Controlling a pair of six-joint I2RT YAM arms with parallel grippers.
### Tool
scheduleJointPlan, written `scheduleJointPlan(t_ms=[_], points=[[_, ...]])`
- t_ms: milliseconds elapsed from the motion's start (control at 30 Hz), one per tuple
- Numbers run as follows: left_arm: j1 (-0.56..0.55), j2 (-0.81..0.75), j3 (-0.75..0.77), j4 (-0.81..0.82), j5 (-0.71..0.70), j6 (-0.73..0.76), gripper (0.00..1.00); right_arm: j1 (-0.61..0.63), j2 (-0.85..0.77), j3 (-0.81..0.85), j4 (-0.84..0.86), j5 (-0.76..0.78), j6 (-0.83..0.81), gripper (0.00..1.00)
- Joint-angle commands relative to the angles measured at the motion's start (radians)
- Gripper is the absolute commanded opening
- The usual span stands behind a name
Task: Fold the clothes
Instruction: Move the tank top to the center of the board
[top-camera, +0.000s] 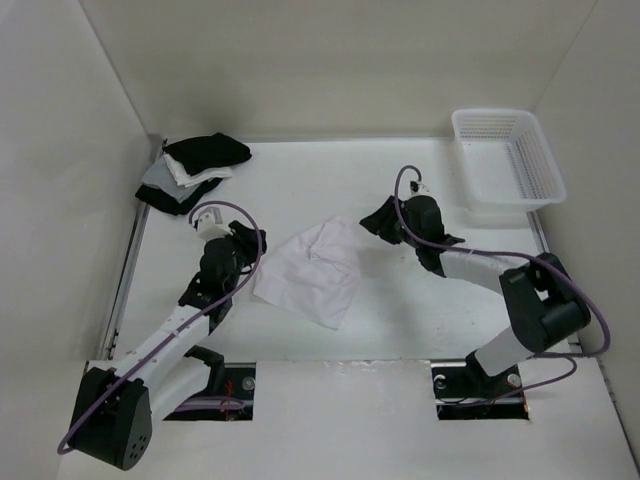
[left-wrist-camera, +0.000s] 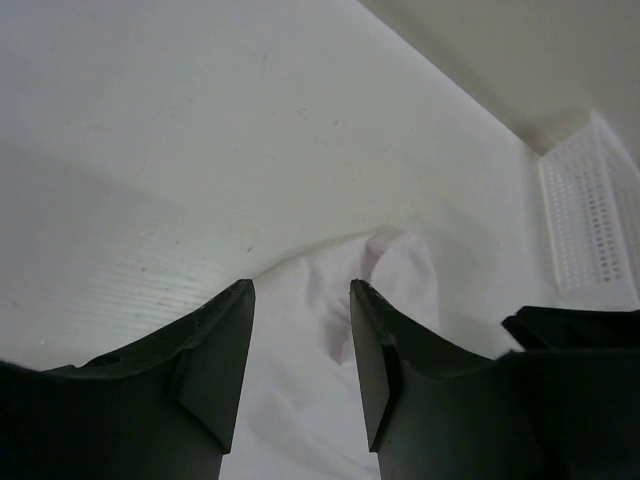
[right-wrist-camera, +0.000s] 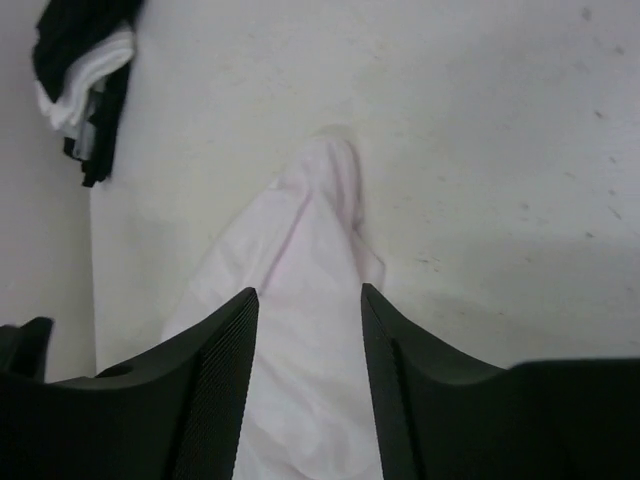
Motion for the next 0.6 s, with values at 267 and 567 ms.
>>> scheduleJointPlan(t_ms=[267,567], points=[[-0.093,-0.042,0.015,-0.533,-0.212,-0.056,0.35,0.293,-0.159,-0.154,-0.114,0.21,-0.084,0.35],[-0.182,-0.07,-0.005,-0.586,-0.2,-0.15,0.49,0.367,-0.118,-0.223,-0.102,0.26,-0.008,0.51]])
